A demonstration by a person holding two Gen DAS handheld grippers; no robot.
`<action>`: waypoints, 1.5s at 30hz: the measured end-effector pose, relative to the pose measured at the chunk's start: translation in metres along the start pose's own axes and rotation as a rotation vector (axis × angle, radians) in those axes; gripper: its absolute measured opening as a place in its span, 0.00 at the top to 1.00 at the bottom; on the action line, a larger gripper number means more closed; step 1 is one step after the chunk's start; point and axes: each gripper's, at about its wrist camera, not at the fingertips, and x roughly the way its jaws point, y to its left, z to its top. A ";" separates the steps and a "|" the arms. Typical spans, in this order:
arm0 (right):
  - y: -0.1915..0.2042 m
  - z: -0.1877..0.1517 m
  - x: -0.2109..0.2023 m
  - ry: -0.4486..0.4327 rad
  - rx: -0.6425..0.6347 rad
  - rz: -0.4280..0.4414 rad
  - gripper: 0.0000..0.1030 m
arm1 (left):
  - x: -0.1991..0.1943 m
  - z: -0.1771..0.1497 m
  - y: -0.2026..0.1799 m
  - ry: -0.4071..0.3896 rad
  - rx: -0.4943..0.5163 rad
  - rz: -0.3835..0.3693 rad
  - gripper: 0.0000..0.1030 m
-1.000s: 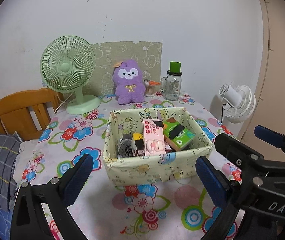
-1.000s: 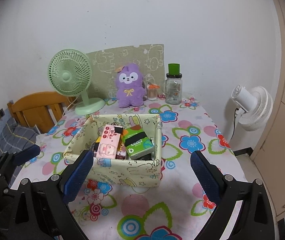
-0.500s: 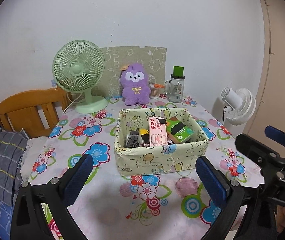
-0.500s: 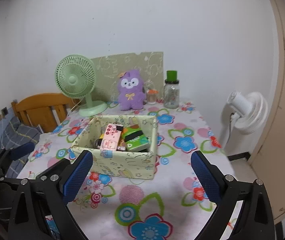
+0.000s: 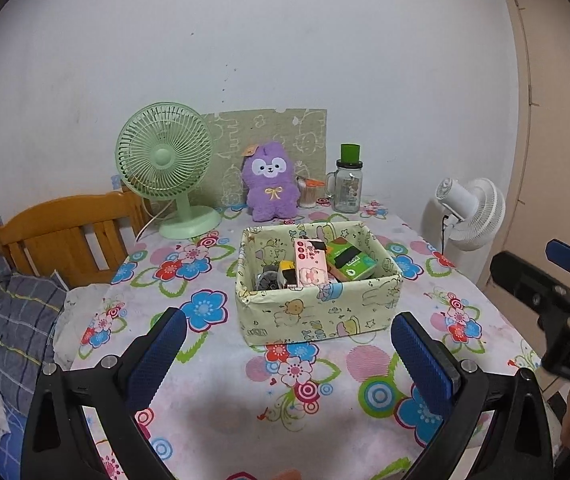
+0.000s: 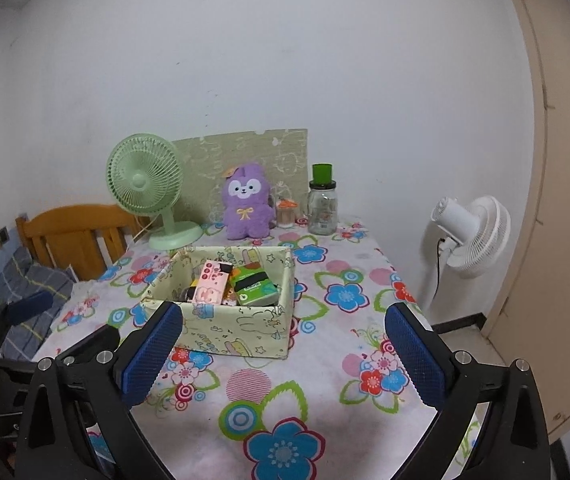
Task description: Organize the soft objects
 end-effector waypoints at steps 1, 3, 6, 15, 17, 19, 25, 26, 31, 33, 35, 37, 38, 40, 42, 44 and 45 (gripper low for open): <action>-0.001 -0.001 -0.001 0.002 0.005 -0.002 0.01 | -0.001 -0.001 0.000 -0.001 0.001 -0.003 0.00; -0.002 -0.002 -0.003 0.001 0.005 -0.010 0.01 | -0.004 -0.004 0.000 0.001 0.001 0.004 0.00; -0.002 -0.005 -0.005 0.001 0.002 -0.012 0.01 | -0.006 -0.006 0.000 0.004 -0.001 -0.001 0.00; -0.002 -0.007 -0.004 0.006 -0.010 -0.009 0.01 | -0.015 -0.004 0.007 -0.023 -0.044 -0.014 0.00; -0.002 -0.008 -0.004 0.004 -0.010 -0.008 0.01 | -0.016 -0.004 0.007 -0.027 -0.050 -0.019 0.00; -0.002 -0.008 -0.004 0.003 -0.011 -0.007 0.01 | -0.017 -0.003 0.008 -0.028 -0.052 -0.025 0.00; -0.001 -0.008 -0.005 -0.002 -0.010 -0.007 0.01 | -0.016 -0.002 0.008 -0.019 -0.054 -0.017 0.00; -0.001 -0.008 -0.005 -0.003 -0.010 -0.006 0.01 | -0.015 -0.002 0.009 -0.015 -0.059 -0.008 0.00; 0.000 -0.009 -0.006 -0.004 -0.009 -0.002 0.01 | -0.015 -0.002 0.013 -0.015 -0.079 -0.022 0.00; 0.001 -0.008 -0.006 -0.002 -0.009 0.002 0.01 | -0.015 -0.001 0.013 -0.018 -0.076 -0.022 0.00; 0.001 -0.009 -0.007 -0.003 -0.010 0.007 0.01 | -0.016 -0.001 0.012 -0.021 -0.070 -0.027 0.00; 0.002 -0.009 -0.006 -0.001 -0.013 0.011 0.00 | -0.016 -0.002 0.012 -0.022 -0.067 -0.027 0.00; 0.002 -0.009 -0.006 -0.001 -0.014 0.010 0.00 | -0.015 -0.002 0.012 -0.020 -0.068 -0.026 0.00; 0.002 -0.009 -0.006 0.001 -0.013 0.010 0.00 | -0.016 -0.002 0.012 -0.021 -0.070 -0.029 0.00; 0.001 -0.009 -0.006 0.000 -0.011 0.011 0.00 | -0.016 -0.002 0.012 -0.021 -0.069 -0.028 0.00; 0.001 -0.009 -0.005 -0.001 -0.009 0.013 0.00 | -0.016 -0.003 0.012 -0.019 -0.076 -0.028 0.00; 0.001 -0.009 -0.005 -0.001 -0.011 0.012 0.00 | -0.016 -0.003 0.013 -0.019 -0.077 -0.029 0.00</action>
